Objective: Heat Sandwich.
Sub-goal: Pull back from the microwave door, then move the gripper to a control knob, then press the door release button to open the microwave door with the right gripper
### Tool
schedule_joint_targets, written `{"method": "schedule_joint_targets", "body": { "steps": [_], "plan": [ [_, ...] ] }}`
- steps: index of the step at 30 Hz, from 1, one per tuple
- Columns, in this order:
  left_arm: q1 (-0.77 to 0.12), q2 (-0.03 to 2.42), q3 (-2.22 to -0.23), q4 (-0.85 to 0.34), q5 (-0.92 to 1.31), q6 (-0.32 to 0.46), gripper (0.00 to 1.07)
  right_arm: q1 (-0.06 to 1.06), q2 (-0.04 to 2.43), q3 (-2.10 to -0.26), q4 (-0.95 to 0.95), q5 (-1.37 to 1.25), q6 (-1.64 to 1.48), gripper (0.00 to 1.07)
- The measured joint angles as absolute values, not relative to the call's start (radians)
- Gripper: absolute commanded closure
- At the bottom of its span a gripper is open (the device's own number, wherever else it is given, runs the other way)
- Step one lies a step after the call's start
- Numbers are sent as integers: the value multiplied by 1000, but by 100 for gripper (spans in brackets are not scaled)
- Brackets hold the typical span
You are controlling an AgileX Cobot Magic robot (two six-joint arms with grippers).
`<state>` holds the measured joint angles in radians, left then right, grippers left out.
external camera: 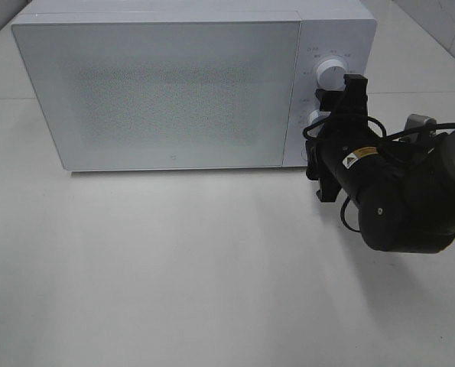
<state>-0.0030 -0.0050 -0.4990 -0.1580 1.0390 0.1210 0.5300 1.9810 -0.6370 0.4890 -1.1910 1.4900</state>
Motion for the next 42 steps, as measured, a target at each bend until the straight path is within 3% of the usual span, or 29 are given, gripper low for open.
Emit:
{"method": "schedule_joint_targets", "body": {
  "steps": [9,21,28,42],
  "plan": [
    [-3,-5,-499,-158,1039,121,17,530,1879,-536,442,-1158,1488,31],
    [-3,-5,-499,-158,1039,121,17,530,1668,-479,363,-801,1355,31],
    [-3,-5,-499,-158,1039,121,17,518,1527,-476,364,-582,1098,31],
    [-3,-5,-499,-158,1039,120,17,384,1342,-609,343,14,462,31]
  ]
}}
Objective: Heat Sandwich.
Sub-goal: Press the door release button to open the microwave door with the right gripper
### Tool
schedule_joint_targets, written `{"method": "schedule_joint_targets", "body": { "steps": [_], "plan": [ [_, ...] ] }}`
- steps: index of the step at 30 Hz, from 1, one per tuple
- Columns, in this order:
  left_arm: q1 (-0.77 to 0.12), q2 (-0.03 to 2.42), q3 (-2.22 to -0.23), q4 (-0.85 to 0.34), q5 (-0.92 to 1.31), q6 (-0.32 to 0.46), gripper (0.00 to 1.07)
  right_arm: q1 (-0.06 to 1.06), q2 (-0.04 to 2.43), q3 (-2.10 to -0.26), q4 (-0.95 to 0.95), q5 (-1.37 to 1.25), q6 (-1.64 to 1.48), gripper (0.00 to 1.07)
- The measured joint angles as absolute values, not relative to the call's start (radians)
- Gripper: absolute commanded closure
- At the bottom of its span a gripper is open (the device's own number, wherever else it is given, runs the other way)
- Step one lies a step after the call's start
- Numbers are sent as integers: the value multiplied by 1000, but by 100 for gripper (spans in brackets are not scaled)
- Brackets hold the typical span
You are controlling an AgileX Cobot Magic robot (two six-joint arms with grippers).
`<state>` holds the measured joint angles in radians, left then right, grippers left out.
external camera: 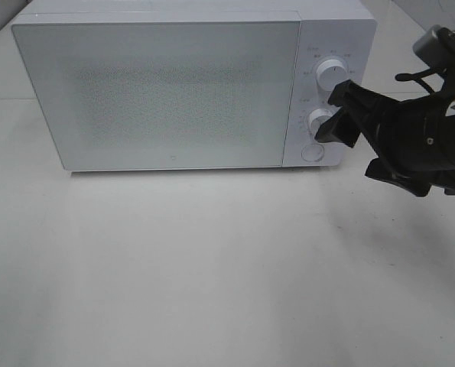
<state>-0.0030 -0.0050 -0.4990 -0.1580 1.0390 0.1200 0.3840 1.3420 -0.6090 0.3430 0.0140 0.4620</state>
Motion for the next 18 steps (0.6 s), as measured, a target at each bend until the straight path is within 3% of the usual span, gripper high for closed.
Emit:
{"method": "schedule_joint_targets", "body": {
  "steps": [6,18],
  "plan": [
    [-3,-5,-499,-158,1039,120,17,376,1338,-713,179,329,238,31],
    [-3,-5,-499,-158,1039,120,17,374,1313,-824,-81,766,197,31]
  ]
}}
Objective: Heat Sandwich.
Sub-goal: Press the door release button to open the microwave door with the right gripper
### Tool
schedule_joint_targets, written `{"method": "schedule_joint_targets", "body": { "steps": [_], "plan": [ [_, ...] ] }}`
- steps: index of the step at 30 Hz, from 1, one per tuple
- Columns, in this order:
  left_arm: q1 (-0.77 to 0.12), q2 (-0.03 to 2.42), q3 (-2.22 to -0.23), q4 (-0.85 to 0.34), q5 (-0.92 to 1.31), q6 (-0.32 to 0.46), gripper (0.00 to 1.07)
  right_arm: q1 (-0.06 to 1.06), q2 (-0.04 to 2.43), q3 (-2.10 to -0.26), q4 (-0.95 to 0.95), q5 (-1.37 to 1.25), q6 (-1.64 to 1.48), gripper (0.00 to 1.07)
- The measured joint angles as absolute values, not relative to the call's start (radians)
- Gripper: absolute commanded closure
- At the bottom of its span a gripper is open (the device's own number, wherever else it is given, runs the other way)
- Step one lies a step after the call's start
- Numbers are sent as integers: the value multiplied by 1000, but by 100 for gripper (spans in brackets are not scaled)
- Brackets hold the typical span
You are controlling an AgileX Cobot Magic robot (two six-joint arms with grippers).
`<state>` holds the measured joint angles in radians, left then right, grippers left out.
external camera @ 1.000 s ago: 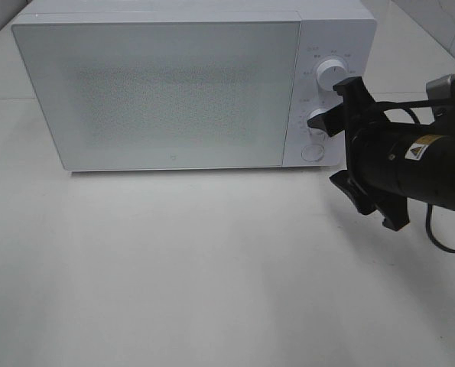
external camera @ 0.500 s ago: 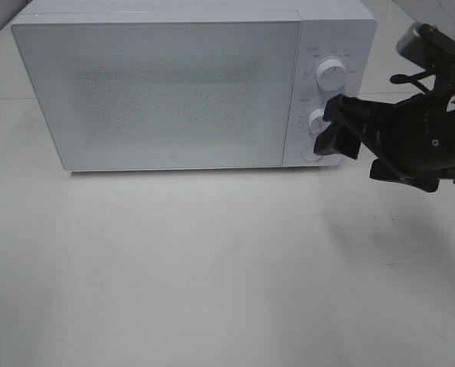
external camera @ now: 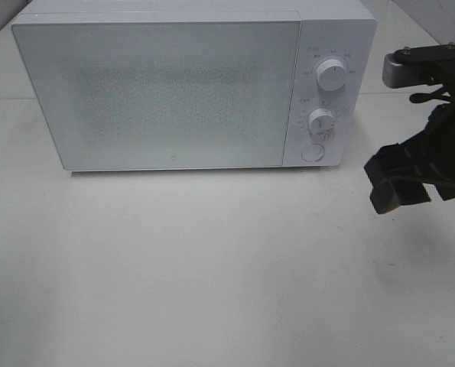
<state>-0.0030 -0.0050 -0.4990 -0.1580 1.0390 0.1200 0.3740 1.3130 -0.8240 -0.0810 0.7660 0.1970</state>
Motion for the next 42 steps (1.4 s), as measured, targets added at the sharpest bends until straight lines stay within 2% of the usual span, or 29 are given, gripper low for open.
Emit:
{"method": "schedule_joint_targets", "body": {
  "steps": [20,31,42],
  "plan": [
    [-3,-5,-499,-158,1039,120,17,374,884,-824,-124,969,172,31],
    [-3,-5,-499,-158,1039,120,17,374,609,-821,-125,990,122,31],
    [-3,-5,-499,-158,1039,120,17,349,359,-665,-136,1002,103,31]
  ]
}}
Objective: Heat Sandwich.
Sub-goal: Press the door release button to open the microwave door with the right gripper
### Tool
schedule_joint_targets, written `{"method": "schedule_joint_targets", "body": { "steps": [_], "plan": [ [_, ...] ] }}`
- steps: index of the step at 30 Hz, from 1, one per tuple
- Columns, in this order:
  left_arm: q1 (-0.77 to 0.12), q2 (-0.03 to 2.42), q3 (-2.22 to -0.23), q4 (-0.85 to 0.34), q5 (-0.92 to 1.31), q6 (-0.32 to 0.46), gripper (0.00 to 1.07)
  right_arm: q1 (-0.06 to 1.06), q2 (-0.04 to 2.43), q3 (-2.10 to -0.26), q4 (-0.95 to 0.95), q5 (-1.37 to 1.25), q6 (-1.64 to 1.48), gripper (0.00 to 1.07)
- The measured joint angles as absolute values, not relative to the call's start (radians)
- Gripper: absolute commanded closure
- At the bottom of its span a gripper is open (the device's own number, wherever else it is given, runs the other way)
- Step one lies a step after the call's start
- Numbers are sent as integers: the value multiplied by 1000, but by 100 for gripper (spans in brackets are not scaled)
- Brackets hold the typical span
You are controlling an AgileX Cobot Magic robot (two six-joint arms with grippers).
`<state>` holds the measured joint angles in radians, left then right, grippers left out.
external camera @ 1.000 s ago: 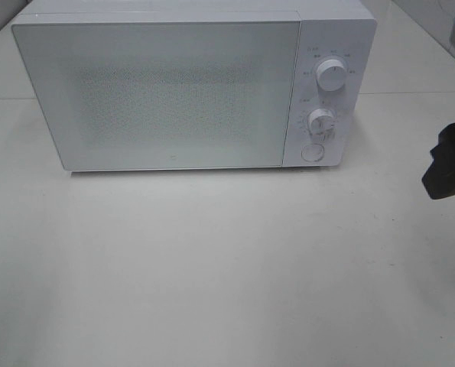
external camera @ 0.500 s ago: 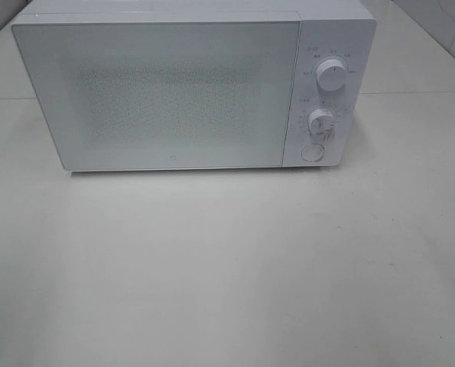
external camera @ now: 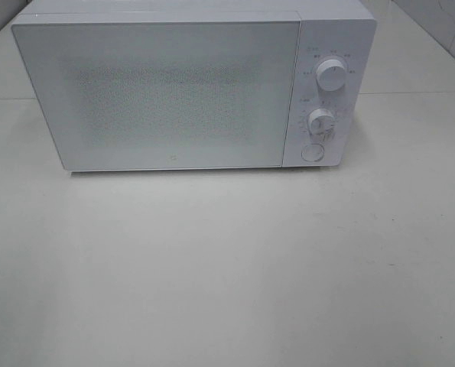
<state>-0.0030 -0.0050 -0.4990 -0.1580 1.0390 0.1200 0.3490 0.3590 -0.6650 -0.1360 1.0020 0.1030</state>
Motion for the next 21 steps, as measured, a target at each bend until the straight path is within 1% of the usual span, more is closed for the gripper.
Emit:
{"method": "schedule_joint_targets", "body": {
  "steps": [4,6,8,11,12,15,21],
  "plan": [
    [-3,-5,-499,-158,1039,120,17,270,271,-600,-137,1001,103,31],
    [-3,-5,-499,-158,1039,120,17,258,257,-591,-137,1002,102,31],
    [-3,-5,-499,-158,1039,120,17,217,209,-562,-137,1002,102,31],
    [-3,-5,-499,-158,1039,120,17,195,177,-546,-137,1002,102,31],
    [-3,-5,-499,-158,1039,120,17,170,148,-532,-137,1004,101,31],
    [-3,-5,-499,-158,1039,120,17,147,124,-528,-137,1011,102,31],
    [-3,-5,-499,-158,1039,120,17,67,15,-525,-137,1016,102,31]
  ]
}}
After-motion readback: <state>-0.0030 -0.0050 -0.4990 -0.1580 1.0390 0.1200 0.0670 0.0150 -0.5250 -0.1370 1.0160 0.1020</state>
